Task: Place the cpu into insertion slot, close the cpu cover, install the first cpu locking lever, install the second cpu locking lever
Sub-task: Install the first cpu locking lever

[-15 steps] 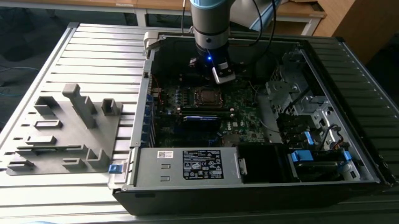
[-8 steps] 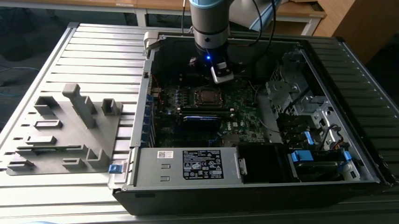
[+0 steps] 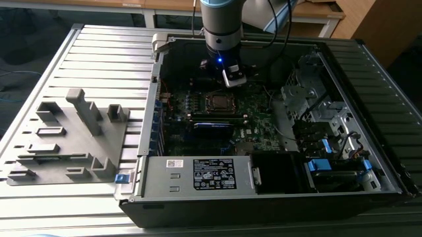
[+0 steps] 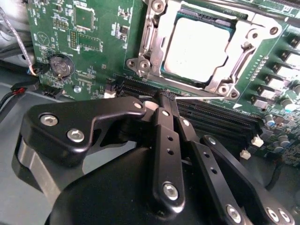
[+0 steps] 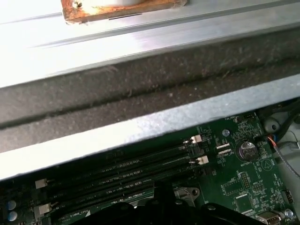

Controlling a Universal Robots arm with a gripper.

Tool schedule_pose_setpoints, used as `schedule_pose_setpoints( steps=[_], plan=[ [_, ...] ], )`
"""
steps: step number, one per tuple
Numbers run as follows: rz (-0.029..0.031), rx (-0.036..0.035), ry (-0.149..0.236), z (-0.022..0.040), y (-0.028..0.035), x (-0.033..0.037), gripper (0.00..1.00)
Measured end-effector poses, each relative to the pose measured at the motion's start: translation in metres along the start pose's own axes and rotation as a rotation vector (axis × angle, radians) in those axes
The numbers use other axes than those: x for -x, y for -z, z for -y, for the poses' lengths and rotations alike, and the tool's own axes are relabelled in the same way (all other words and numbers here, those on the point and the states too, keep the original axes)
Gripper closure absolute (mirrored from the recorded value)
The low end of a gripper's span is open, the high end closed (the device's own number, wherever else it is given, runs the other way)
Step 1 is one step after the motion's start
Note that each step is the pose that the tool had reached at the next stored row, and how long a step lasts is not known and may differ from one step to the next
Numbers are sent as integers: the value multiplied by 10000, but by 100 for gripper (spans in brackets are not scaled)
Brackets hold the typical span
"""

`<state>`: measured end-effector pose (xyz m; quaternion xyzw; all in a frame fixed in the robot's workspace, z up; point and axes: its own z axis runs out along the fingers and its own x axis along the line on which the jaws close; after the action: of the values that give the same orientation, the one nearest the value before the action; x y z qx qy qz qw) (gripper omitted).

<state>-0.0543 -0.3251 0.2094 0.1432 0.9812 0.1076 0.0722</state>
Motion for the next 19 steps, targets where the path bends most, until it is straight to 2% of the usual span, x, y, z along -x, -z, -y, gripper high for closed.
schedule_pose_setpoints(
  steps=[4, 8, 19],
  plan=[
    [-107, 380, -69, 0, 0, 0, 89],
    [-108, 398, -71, 0, -1, 0, 89],
    [-6, 431, -48, 23, -12, -1, 89]
  ],
)
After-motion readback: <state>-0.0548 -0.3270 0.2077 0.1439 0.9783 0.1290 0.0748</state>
